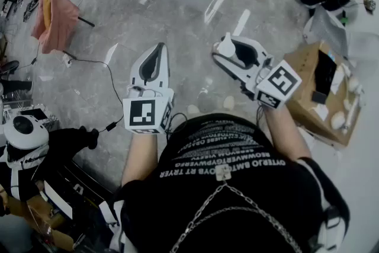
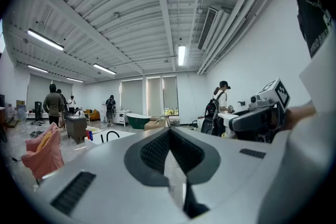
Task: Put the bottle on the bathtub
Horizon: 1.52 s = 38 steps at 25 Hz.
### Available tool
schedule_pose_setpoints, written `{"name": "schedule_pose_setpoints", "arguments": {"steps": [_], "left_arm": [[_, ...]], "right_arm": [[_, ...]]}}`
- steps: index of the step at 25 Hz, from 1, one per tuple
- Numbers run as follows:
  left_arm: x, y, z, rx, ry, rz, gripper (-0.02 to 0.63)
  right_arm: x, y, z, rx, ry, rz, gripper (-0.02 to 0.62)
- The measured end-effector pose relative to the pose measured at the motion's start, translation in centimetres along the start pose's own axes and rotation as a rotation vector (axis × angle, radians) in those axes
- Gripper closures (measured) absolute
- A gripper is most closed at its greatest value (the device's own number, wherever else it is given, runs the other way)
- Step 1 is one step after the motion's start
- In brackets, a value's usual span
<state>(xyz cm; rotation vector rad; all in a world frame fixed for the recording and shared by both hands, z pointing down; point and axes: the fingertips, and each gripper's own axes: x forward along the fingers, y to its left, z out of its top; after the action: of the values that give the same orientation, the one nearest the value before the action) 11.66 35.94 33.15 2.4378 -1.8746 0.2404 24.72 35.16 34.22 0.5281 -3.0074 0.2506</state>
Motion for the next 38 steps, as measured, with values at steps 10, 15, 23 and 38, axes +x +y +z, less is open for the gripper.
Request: {"name": "schedule_pose_setpoints", "arguments": {"steps": [10, 15, 23, 38], "left_arm": [[-2.8, 3.8, -1.1, 0.021, -0.015, -0.015, 0.604], [-5.4, 5.8, -2.4, 0.008, -0.009, -0.013, 0.604], [-5.0, 5.7, -3.3, -0.004, 0.004, -0.039, 0.604], [-0.1, 6.5, -4.8, -0.001, 0.052, -0.075, 0.604]], "right_arm": [[1.4, 2.6, 0.1, 0.018, -0.019, -0.046, 0.414], [2.2, 4.5, 0.1, 0.04, -0.034, -0.072, 0.414], [2.6, 4.4, -0.4, 0.041, -0.01, -0.07, 0.414], [4.3, -0.8, -2.2, 0.09, -0.001, -0.106, 0.414]]}}
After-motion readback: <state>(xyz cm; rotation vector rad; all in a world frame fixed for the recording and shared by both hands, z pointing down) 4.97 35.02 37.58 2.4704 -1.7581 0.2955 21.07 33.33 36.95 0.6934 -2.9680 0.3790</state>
